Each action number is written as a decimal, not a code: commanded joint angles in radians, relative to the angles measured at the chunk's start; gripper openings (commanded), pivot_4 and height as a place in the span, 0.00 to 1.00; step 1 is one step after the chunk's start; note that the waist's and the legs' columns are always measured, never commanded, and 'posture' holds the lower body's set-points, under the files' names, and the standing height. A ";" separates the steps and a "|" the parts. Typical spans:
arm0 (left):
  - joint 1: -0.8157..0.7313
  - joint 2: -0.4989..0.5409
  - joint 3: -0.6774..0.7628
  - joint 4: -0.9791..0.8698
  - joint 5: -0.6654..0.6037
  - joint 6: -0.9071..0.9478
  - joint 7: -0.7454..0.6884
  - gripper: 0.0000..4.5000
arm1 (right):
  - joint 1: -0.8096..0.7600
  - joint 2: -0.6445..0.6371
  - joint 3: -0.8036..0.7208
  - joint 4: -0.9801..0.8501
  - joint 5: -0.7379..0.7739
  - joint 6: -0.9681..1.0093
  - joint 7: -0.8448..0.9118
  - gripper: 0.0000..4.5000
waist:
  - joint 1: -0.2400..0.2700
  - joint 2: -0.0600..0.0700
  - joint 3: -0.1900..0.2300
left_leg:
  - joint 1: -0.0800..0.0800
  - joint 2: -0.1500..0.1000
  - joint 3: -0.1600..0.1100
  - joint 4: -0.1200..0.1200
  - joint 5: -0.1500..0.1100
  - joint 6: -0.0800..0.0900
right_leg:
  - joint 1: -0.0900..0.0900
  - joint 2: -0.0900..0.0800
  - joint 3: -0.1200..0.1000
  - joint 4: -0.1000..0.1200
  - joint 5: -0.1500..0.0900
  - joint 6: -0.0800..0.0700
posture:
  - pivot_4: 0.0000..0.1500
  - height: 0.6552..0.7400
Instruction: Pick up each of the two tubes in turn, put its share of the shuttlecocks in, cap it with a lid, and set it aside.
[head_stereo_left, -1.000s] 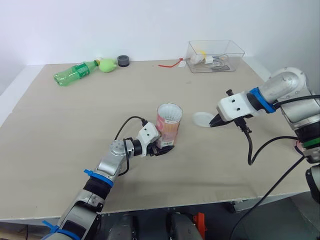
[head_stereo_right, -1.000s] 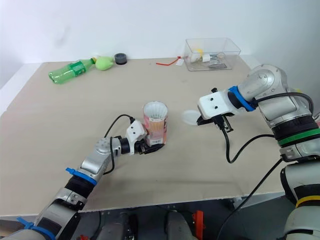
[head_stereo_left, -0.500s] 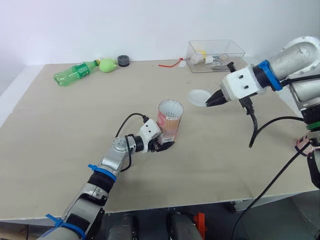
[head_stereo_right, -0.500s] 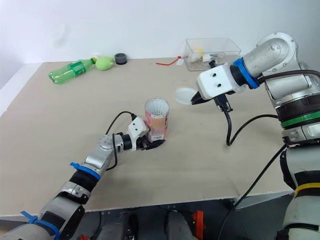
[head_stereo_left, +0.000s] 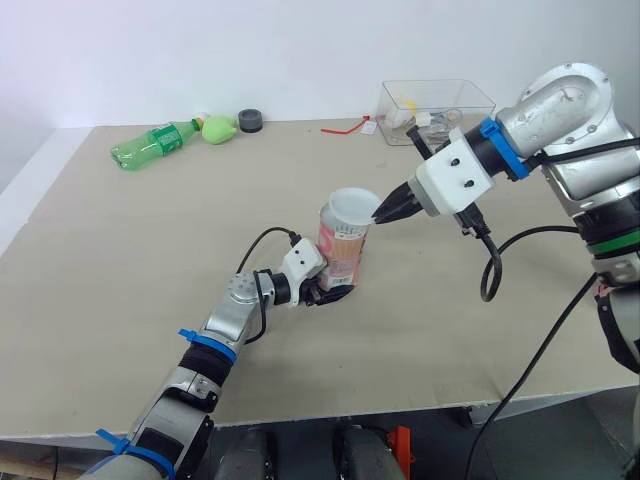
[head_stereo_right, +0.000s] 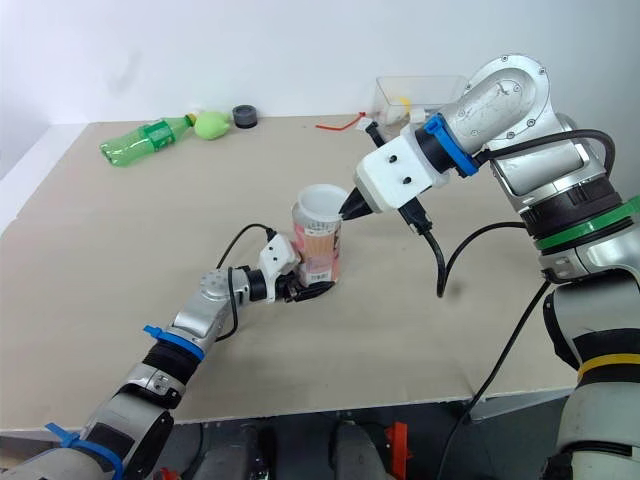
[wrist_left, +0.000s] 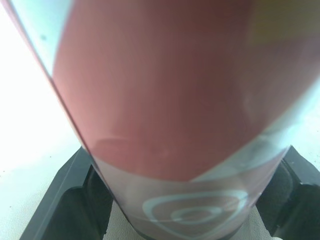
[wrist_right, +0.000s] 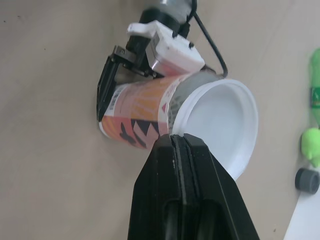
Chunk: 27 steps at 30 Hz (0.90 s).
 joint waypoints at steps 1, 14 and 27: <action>0.019 -0.002 -0.019 -0.018 0.010 0.016 -0.015 0.70 | -0.036 0.014 0.009 0.007 0.024 -0.028 0.039 0.01 | -0.001 0.000 0.000 | 0.000 0.000 0.000 0.000 0.000 0.000 | 0.000 -0.001 0.000 0.000 0.000 0.000 | 1.00 1.00; 0.044 -0.001 -0.027 -0.057 0.015 0.030 -0.016 0.70 | -0.070 0.041 0.075 0.122 -0.006 -0.106 0.039 0.01 | -0.001 0.000 0.000 | 0.000 0.000 -0.001 0.000 0.000 0.000 | 0.000 -0.001 -0.001 0.000 0.000 -0.001 | 1.00 1.00; 0.052 -0.001 -0.028 -0.068 0.015 0.041 -0.016 0.70 | -0.089 0.026 0.151 0.121 0.045 -0.076 0.039 0.08 | -0.002 0.000 0.000 | 0.000 0.001 -0.001 0.000 0.000 0.000 | 0.000 -0.001 -0.001 0.000 -0.001 -0.002 | 1.00 1.00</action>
